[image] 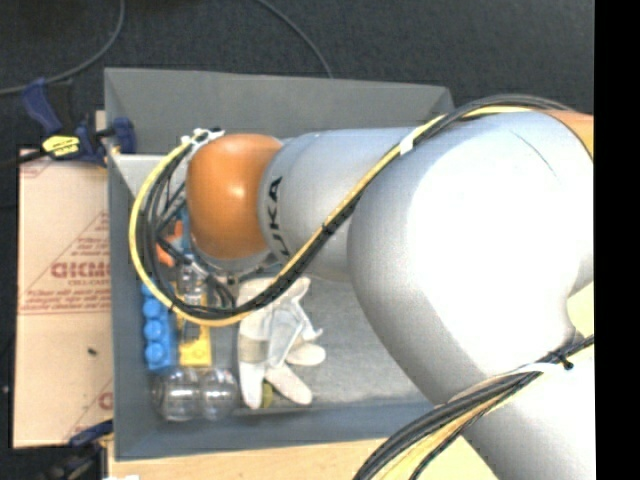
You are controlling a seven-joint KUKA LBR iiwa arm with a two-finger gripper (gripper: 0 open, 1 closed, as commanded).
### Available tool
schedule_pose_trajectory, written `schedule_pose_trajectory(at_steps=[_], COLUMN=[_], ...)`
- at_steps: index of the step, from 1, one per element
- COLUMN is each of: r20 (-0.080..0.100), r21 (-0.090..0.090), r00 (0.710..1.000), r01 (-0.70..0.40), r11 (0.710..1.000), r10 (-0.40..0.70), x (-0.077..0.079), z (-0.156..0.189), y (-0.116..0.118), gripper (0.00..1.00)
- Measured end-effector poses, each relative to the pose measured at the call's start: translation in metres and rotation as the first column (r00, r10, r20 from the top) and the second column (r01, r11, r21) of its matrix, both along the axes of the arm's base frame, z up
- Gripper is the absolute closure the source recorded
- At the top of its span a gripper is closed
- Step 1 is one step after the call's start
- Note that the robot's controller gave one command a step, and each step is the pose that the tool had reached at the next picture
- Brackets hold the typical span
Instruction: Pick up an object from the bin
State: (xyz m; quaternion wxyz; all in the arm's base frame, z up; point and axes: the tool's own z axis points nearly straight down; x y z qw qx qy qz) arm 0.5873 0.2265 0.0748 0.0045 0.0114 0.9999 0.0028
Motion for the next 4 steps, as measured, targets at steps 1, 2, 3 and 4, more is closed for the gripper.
schedule_pose_trajectory(at_steps=[1, 2, 3, 4], r20=[0.0, 0.0, 0.0, 0.0], r21=[0.0, 0.0, 0.0, 0.0], r00=[1.0, 1.0, 1.0, 1.0], r01=[0.001, 0.002, 0.002, 0.003], r11=[1.0, 1.0, 1.0, 1.0], r10=[-0.001, -0.002, -0.002, -0.003], x=[0.0, 0.0, -0.0001, -0.0001], z=[0.0, 0.0, 0.0, 0.0], y=[0.0, 0.0001, 0.0001, 0.0002], gripper=[1.0, 1.0, 1.0, 1.0])
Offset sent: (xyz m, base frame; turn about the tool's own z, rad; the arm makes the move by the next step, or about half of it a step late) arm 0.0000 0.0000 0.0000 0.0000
